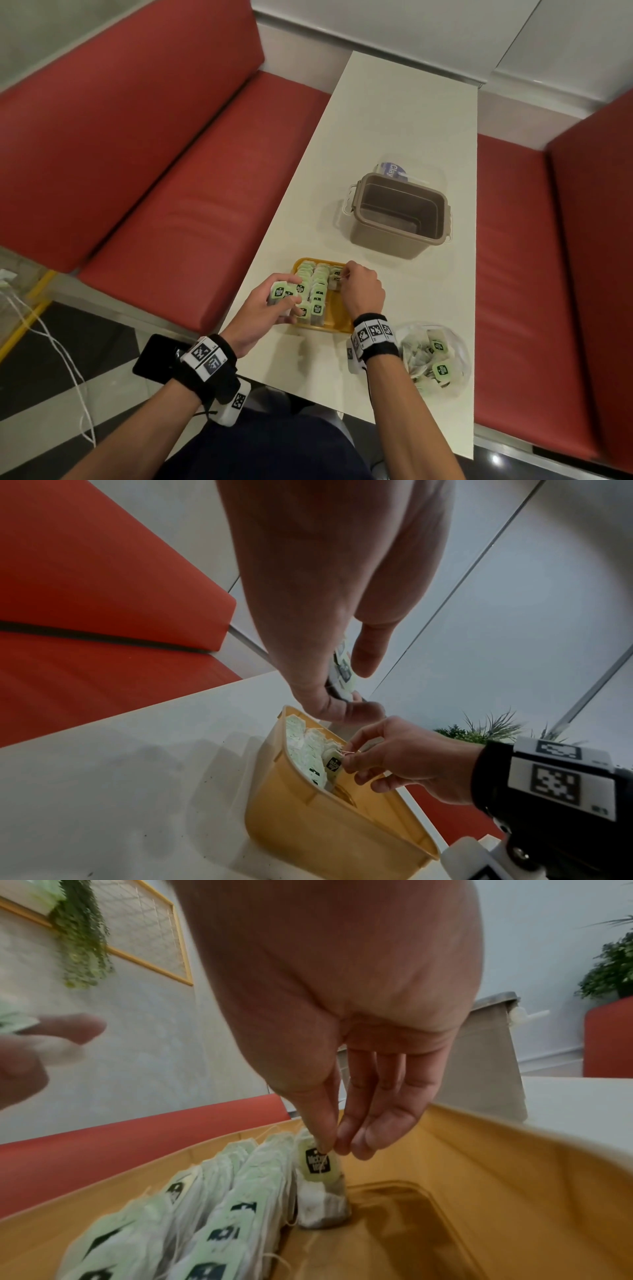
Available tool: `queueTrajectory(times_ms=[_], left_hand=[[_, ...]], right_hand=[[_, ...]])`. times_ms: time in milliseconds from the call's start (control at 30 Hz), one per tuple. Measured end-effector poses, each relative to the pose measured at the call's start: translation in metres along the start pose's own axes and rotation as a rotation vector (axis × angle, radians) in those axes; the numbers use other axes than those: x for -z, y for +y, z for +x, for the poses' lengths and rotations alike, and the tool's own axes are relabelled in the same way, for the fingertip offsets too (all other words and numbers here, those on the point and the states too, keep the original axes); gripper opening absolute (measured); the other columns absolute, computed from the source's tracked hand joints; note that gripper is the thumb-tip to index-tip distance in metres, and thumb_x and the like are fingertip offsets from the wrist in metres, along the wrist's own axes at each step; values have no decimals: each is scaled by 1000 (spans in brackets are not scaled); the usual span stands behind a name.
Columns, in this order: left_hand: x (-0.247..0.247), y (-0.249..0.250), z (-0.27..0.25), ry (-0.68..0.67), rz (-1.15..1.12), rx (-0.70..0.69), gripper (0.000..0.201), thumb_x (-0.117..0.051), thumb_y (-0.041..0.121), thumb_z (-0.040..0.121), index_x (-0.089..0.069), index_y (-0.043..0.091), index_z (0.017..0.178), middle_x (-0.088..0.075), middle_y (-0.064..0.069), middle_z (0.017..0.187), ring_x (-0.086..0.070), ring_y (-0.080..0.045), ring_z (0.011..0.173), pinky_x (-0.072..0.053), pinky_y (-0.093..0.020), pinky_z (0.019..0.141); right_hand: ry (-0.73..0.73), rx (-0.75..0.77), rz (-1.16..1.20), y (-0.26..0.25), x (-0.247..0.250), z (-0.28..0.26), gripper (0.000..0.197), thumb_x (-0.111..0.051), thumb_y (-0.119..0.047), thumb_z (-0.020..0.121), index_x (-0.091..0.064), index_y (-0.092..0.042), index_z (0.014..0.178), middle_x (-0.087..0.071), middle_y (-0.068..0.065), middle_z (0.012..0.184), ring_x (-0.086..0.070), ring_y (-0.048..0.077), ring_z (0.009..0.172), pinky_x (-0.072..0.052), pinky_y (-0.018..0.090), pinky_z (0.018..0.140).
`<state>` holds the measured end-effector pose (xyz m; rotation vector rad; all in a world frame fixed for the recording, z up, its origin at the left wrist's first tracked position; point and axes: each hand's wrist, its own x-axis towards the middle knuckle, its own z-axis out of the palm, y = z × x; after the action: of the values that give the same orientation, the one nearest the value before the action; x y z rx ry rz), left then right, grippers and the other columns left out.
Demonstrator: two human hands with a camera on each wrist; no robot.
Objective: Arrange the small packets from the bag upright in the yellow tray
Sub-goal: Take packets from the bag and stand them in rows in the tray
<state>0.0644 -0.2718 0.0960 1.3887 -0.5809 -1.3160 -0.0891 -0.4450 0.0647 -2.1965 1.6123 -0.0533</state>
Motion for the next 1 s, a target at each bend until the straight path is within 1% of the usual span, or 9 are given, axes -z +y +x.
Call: queueTrajectory(times_ms=[200,333,400,533,633,700,800,967,1000], left_hand=[[3,3,-5,-43,-39,-8,32,-54,6,111,-65,25,134,-71,-21,112,-72,-30,96,-61,-44,87],[0,5,-8,-51,-78,-34,46,-55,7,111,-53,32,149,-71,-28,117,-73,-33,97,-60,-44,86],[-1,6,-9,-47,-104,-29,46,-57,8,110,-50,29,151,-72,-27,118,-74,-35,99,-61,-43,85],[-7,12,-10,-26,-124,5,34,-63,15,108,-53,11,140,-76,-22,118,-74,-39,102,-63,-38,78],[-10,16,-9,-45,-113,3,31,-67,18,106,-55,2,130,-77,-22,118,-76,-37,99,-63,-35,74],[-12,17,-8,-57,-113,3,29,-69,17,104,-54,2,124,-78,-23,116,-77,-40,97,-63,-35,74],[-15,16,-4,-55,-104,-24,27,-72,14,101,-54,2,117,-77,-22,109,-78,-47,96,-65,-38,75],[-20,18,-1,-65,-117,-39,28,-74,11,100,-52,2,117,-74,-23,113,-77,-49,102,-68,-45,80],[-20,18,-1,-71,-127,-33,28,-73,10,101,-52,2,117,-74,-23,115,-76,-49,104,-68,-47,82]], right_hand=[[65,-26,91,-1,-6,-2,12,-49,-12,104,-58,-19,106,-69,12,100,-65,39,87,-57,45,75],[86,-39,156,0,-4,-7,5,-51,-16,106,-54,-20,108,-70,11,101,-65,38,88,-58,47,77],[130,-20,178,0,1,-11,4,-55,-20,105,-53,-23,108,-71,7,101,-66,36,89,-58,47,76],[152,29,357,-5,22,-25,7,-68,-35,103,-62,-31,104,-76,-8,102,-71,20,92,-60,42,82],[61,115,605,-14,44,-42,12,-75,-42,100,-72,-31,98,-78,-14,90,-73,4,85,-61,31,81],[-72,196,665,-21,55,-54,14,-76,-45,99,-76,-31,95,-79,-14,88,-75,5,82,-61,29,78],[-190,304,601,-25,60,-64,13,-81,-43,94,-77,-31,92,-77,-12,87,-73,6,83,-60,28,76],[-180,296,592,-20,63,-64,15,-86,-38,91,-76,-29,84,-69,-17,72,-63,4,69,-51,23,65],[-170,287,598,-19,64,-63,15,-86,-37,91,-77,-29,83,-67,-14,69,-61,6,66,-51,26,63]])
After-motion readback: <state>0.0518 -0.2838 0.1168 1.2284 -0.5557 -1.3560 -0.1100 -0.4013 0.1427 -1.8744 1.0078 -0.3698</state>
